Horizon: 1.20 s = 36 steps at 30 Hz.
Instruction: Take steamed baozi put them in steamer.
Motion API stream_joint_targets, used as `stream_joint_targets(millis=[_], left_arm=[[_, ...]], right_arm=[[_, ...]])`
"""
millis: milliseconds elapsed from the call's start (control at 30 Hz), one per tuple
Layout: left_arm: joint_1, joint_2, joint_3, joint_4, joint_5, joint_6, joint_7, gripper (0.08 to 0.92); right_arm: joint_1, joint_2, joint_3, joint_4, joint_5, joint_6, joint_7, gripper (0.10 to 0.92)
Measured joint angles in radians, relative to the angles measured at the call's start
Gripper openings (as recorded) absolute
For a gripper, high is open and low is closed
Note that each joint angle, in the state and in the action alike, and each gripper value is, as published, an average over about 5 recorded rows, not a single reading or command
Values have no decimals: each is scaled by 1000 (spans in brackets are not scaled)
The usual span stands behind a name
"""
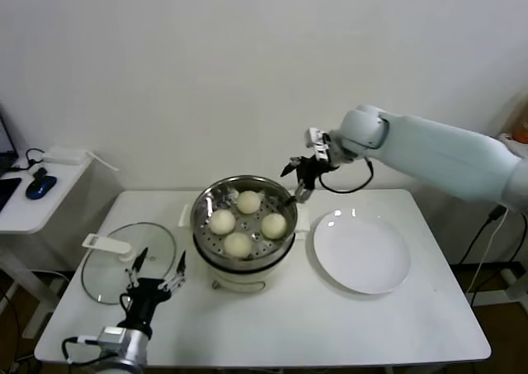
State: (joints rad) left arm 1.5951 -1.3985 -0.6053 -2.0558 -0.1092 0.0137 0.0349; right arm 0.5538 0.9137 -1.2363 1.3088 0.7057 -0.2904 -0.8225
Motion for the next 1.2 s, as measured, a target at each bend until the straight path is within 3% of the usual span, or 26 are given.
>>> stream_joint_targets(millis=[333,533,900,1200], left_arm=[[5,-9,4,-17,7,-14,-2,823],[4,-18,10,-28,22,-16,-5,823],[4,-27,-2,-42,41,1,0,823],[24,-33,-16,-49,48,-2,19,823]], right_arm=[[-323,-222,398,171,-56,17,183,823],[-651,-261,752,257,-102,64,306,823],[-1289,-93,1383,382,-239,233,465,823],[-1620,108,1623,458,-321,372,540,823]])
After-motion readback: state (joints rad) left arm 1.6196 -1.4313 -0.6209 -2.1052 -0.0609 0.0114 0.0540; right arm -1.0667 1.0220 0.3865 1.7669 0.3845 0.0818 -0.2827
